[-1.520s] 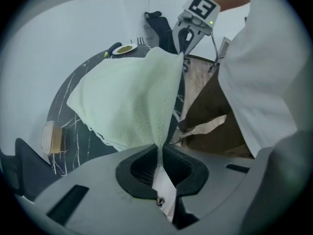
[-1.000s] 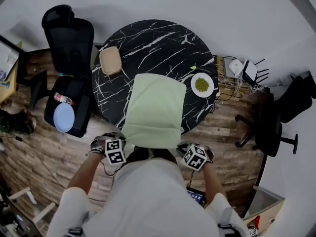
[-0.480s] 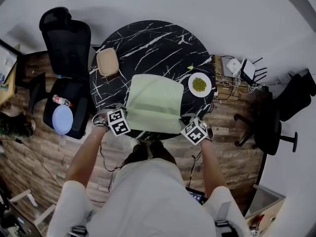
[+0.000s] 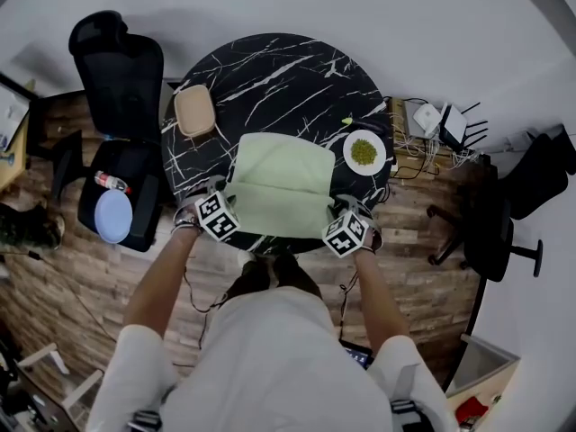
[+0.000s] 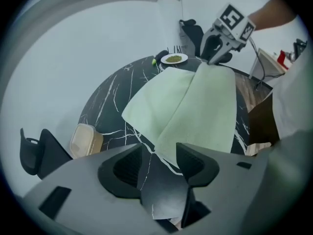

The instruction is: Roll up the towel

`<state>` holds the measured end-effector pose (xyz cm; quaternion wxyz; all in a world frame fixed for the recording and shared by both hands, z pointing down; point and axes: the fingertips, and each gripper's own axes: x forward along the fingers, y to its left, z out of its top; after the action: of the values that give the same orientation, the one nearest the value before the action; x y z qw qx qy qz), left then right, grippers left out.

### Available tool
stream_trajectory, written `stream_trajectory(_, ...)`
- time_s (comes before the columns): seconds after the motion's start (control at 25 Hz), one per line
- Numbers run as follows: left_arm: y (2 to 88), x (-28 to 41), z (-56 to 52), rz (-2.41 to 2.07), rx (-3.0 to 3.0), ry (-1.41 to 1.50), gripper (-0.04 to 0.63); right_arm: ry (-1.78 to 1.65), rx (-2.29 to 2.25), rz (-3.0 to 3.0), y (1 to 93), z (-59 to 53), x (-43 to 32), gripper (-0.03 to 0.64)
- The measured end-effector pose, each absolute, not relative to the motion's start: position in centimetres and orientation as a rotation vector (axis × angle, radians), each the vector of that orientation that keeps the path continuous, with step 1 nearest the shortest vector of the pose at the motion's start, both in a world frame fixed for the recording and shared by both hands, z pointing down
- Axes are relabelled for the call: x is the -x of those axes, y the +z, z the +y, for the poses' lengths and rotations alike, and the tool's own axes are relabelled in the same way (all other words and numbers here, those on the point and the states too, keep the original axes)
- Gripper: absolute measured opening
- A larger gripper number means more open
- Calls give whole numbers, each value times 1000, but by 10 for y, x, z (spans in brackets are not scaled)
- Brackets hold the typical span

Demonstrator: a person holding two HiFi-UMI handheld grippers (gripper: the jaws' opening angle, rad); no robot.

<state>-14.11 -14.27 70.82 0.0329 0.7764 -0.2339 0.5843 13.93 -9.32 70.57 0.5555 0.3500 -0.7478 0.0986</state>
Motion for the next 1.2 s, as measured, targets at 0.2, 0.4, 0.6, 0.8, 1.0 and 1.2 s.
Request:
stream_trajectory(0.2,699,148,-115,-667,-2454,1731,244,26,-680,-1885,681,-59,-106,109)
stream_trajectory(0.4,716,151,-52,-440,-2519,1812,245,-30,-480,-1908,696,-5,-85,127)
stream_trajectory(0.6,736,157,-30,-358,-2512,1889,247,-65,-434,-1854,718,17,-90,137)
stream_trajectory(0.8,744,154,-41,-326,-2486,1938,249,-58,-446,-1817,736,10,-91,141)
stream_trajectory(1.0,751,151,-51,-364,-2450,1970,150,-35,-453,-1779,750,0,-94,138)
stream_trajectory(1.2,749,148,-55,-387,-2443,1953,48,16,-482,-1785,748,-5,-94,46)
